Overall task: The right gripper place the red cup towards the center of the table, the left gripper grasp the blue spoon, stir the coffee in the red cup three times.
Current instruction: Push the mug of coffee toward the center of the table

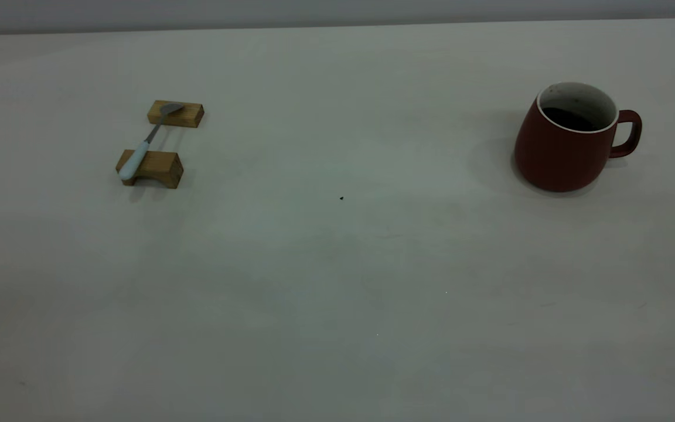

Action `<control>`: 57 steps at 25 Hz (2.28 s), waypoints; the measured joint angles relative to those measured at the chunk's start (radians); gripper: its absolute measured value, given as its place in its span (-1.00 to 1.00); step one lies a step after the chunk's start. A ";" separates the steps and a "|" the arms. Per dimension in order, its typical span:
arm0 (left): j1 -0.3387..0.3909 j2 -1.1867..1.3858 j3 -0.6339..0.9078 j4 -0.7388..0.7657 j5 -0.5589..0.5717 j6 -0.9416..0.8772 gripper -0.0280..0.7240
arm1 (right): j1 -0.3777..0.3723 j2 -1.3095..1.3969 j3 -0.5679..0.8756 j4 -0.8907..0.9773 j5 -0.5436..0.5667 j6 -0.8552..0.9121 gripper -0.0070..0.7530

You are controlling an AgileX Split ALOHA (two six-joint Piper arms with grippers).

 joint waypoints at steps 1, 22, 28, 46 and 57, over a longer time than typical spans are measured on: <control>0.000 0.000 0.000 0.000 0.000 0.000 0.21 | 0.000 0.000 0.000 0.000 0.000 0.000 -0.36; 0.000 0.000 0.000 0.000 0.000 0.000 0.21 | 0.000 0.000 0.000 0.000 0.000 0.000 -0.36; 0.000 0.000 0.000 0.000 0.000 0.000 0.21 | 0.000 0.000 0.000 0.000 0.000 0.001 -0.36; 0.000 0.000 0.000 0.000 0.000 0.000 0.21 | 0.000 0.435 -0.193 -0.020 -0.044 -0.019 0.89; 0.000 0.000 0.000 0.000 0.000 0.000 0.21 | 0.000 1.111 -0.289 -0.059 -0.359 -0.258 0.91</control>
